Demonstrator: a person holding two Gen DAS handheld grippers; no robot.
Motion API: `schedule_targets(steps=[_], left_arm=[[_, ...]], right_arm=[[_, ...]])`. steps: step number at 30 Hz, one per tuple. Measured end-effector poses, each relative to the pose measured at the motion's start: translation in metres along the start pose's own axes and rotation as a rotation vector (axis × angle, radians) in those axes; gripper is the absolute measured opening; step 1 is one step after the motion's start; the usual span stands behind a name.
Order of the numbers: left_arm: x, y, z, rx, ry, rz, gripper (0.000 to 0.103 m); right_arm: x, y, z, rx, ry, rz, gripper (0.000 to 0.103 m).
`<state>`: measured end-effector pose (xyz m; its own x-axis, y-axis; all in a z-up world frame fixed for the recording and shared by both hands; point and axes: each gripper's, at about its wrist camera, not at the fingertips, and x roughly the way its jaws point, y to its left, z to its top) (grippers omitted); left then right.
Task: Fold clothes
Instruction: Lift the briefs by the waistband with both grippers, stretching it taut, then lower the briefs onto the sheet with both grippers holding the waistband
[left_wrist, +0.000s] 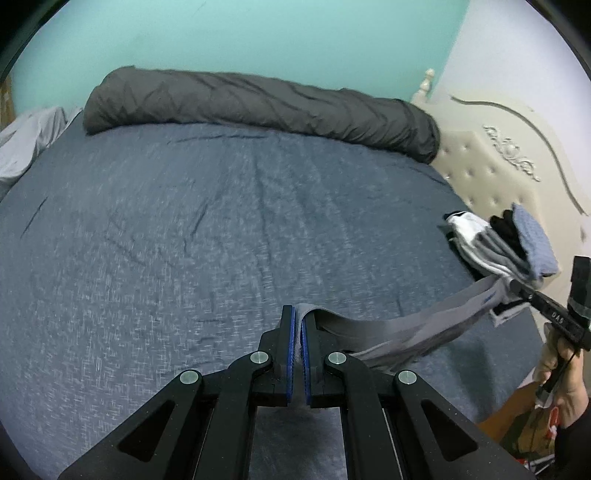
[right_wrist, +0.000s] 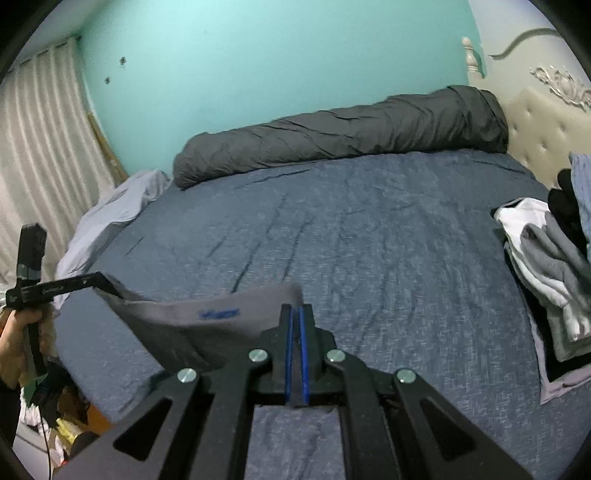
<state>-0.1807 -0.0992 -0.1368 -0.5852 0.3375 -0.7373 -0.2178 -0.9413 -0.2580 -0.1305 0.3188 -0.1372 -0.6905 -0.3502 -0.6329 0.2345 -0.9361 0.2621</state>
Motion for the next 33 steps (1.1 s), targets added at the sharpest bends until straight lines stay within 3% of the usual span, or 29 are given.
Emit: schedule_targets(steps=[7,15,16,18,19,26,33], left_arm=[[0.053,0.016,0.003,-0.027,0.043,0.007,0.003],[0.103,0.03,-0.01,-0.035,0.088,0.007,0.003],[0.106,0.032,-0.012,-0.036,0.092,0.004,0.003],[0.11,0.035,-0.016,-0.03,0.095,0.007,0.003],[0.112,0.036,-0.017,-0.028,0.095,0.007,0.003],[0.114,0.046,-0.023,-0.047,0.081,-0.008,0.003],[0.122,0.054,-0.029,-0.056,0.087,-0.004,0.003]], right_arm=[[0.047,-0.027,0.006,0.044,0.041,-0.017,0.001],[0.137,-0.023,-0.024,0.044,0.27,0.058,0.004],[0.146,-0.022,-0.027,0.047,0.288,0.062,0.006],[0.163,-0.019,-0.032,0.052,0.324,0.071,0.029],[0.172,-0.017,-0.035,0.055,0.342,0.075,0.031],[0.231,-0.007,-0.054,0.072,0.466,0.106,0.031],[0.265,0.004,-0.066,0.022,0.59,0.106,0.028]])
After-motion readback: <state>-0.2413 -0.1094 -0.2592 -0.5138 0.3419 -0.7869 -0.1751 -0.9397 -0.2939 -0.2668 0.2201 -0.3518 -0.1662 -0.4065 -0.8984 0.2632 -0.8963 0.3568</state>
